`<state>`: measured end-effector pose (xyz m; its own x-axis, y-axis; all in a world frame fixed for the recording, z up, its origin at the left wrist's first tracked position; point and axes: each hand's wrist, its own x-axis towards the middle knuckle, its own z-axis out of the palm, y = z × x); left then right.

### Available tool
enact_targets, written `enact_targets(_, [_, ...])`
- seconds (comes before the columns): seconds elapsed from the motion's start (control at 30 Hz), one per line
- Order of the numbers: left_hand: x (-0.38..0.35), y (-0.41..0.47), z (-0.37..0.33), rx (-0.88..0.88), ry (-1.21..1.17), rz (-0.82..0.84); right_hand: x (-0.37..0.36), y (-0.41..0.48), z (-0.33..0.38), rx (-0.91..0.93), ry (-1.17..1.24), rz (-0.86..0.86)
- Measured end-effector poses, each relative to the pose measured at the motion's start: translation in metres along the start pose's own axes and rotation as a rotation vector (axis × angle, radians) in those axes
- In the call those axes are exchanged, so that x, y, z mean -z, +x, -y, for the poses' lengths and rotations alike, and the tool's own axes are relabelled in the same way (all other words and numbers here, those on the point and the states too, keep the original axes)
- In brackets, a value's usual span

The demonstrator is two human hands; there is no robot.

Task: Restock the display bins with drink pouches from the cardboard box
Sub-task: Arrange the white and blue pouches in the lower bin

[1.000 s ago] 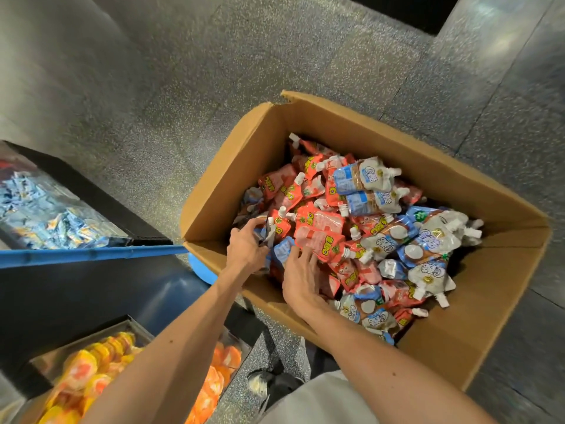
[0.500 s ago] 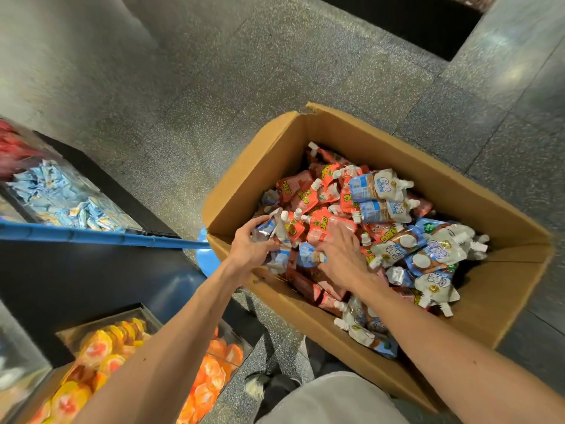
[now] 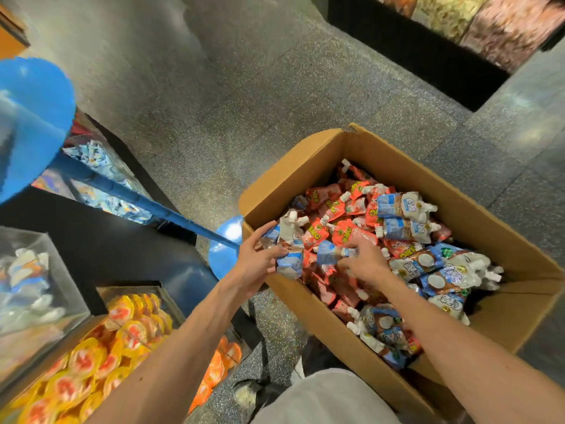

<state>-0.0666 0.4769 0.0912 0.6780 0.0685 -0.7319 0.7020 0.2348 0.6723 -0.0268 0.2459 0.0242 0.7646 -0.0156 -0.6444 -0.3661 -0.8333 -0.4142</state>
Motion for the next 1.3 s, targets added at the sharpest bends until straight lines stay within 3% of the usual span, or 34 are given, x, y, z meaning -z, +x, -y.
enact_targets(0.13, [0.02, -0.02, 0.0, -0.061, -0.143, 0.058, 0.022, -0.017, 0.01, -0.021, 0.093, -0.148])
enact_targets(0.27, [0.04, -0.042, -0.005, -0.071, -0.274, 0.117, 0.025, -0.056, 0.037, -0.021, 0.635, 0.04])
enact_targets(0.37, [0.055, -0.071, -0.011, -0.111, -0.33, 0.157, 0.028, -0.103, 0.08, 0.065, 0.913, 0.219])
enact_targets(0.6, [0.104, -0.171, -0.037, -0.383, -0.453, 0.135, -0.001, -0.197, 0.194, 0.203, 1.242, 0.577])
enact_targets(0.73, [0.16, -0.231, -0.041, -0.554, -0.436, 0.04, -0.037, -0.242, 0.251, 0.358, 1.155, 0.685])
enact_targets(1.03, [0.276, -0.309, -0.001, -0.754, -0.415, -0.4, -0.139, -0.328, 0.348, 0.613, 0.913, 0.82])
enact_targets(1.17, [0.307, -0.324, 0.014, -0.757, -0.306, -0.457, -0.165, -0.343, 0.367, 0.592, 0.873, 0.834])
enact_targets(1.3, [0.321, -0.323, 0.011, -0.755, -0.384, -0.491, -0.176, -0.339, 0.386, 0.553, 0.808, 0.801])
